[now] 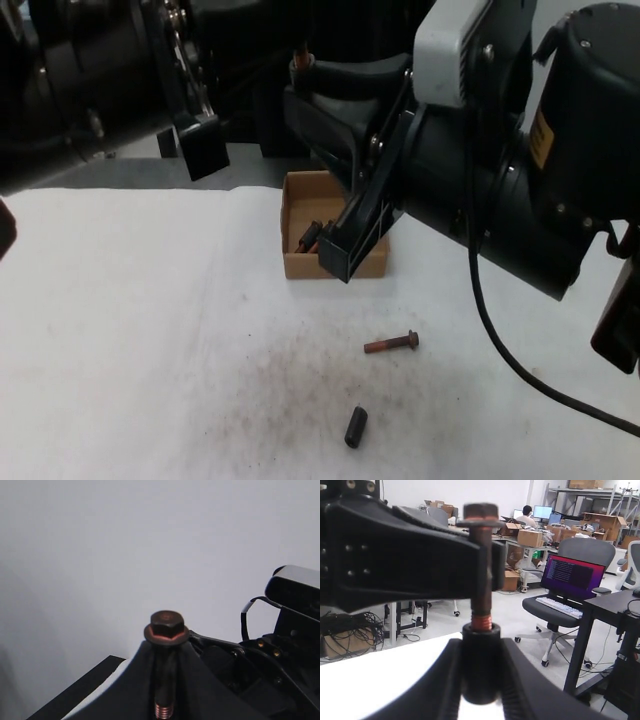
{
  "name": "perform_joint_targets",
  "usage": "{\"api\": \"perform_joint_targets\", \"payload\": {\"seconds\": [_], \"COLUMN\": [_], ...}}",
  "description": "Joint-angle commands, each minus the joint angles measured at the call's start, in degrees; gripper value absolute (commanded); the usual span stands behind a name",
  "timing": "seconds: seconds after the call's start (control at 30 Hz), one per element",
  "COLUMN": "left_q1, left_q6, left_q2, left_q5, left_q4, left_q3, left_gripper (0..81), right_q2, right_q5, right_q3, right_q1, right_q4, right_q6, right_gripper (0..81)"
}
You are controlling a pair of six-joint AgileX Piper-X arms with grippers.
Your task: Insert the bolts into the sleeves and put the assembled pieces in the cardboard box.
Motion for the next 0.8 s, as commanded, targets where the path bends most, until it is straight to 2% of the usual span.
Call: {"api": "perform_joint_targets", "payload": {"seconds": [0.0,0.23,0.3,0.43,0.53,0.6,0.77], "left_q1": [0.1,0.1,0.1,0.1,0.1,0.1,0.1], "left_q6": [0.0,0.0,0.0,-0.5,-0.5,-0.5,-0.6], "left_q2": [-0.2,-0.2,-0.2,-0.2,-0.2,-0.2,-0.2], "left_q5": [-0.2,0.2,1.4,1.7,1.7,1.7,1.6], "left_q4": [-0.6,-0.6,-0.6,-0.2,-0.1,-0.1,-0.1], "left_q3": [-0.2,-0.2,-0.2,-0.2,-0.2,-0.2,-0.2], "left_gripper": [0.0,1.3,6.3,25.2,36.0,39.2,39.3], "right_q2": [-0.5,-0.5,-0.5,-0.5,-0.5,-0.5,-0.5], "right_q5": [0.1,0.1,0.1,0.1,0.1,0.1,0.1], "right_q3": [-0.6,-0.6,-0.6,-0.6,-0.6,-0.6,-0.6], "right_q1": [0.0,0.0,0.0,-0.3,-1.0,-1.5,-2.0], "right_q4": [-1.3,-1.3,-1.3,-1.3,-1.3,-1.3,-1.3], "right_q6": [0.4,0.4,0.4,0.4,0.4,0.4,0.4], "right_gripper": [0.8,0.8,0.8,0.8,0.8,0.8,0.8]}}
